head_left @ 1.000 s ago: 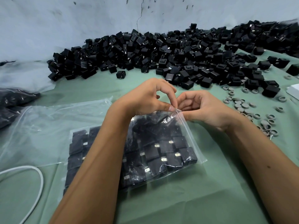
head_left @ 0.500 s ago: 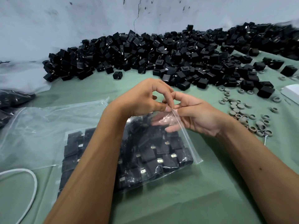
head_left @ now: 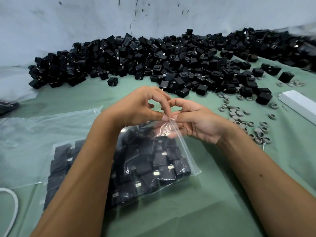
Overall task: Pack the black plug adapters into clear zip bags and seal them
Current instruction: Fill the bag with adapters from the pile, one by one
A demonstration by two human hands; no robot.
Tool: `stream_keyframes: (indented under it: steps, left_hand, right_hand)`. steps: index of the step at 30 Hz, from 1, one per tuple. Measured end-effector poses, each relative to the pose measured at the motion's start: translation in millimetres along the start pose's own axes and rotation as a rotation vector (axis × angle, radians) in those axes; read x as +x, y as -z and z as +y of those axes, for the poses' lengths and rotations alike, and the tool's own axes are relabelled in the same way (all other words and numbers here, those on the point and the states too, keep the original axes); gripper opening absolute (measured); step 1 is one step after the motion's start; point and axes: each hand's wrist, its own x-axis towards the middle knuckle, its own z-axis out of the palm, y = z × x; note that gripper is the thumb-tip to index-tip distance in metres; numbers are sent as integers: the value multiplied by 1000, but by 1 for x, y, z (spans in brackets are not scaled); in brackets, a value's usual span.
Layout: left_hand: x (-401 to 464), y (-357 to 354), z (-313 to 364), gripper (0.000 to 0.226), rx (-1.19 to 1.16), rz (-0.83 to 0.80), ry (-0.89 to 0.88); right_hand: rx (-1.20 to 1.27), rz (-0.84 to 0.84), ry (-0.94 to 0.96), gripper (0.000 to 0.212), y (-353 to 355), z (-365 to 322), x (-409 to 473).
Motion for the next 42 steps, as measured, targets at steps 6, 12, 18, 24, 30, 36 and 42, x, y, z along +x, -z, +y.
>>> stream_keyframes:
  steps: [6,12,18,24,30,36,42]
  left_hand:
    - [2,-4,1,13,3,-11,10]
    - [4,-8,5,19,0,-33,49]
    - [4,-9,5,11,39,-45,52]
    - [6,-9,3,8,27,-50,23]
    - [6,-10,1,9,50,-28,19]
    - [4,-8,0,13,52,-25,29]
    - [4,-6,-2,14,22,-31,43]
  right_hand:
    - [-261,619,228,11,6,5,11]
    - [-1201,1117,246,24,37,15,17]
    - [-1279,1156,-70,75,43,13,33]
    - [-1530,958,-91,83,34,7,69]
    - [-1879,693,-96,67,40,-6,114]
    - [-1914,645,-76,40,36,-11,133]
    - [-1836,921,173,30,37,3,122]
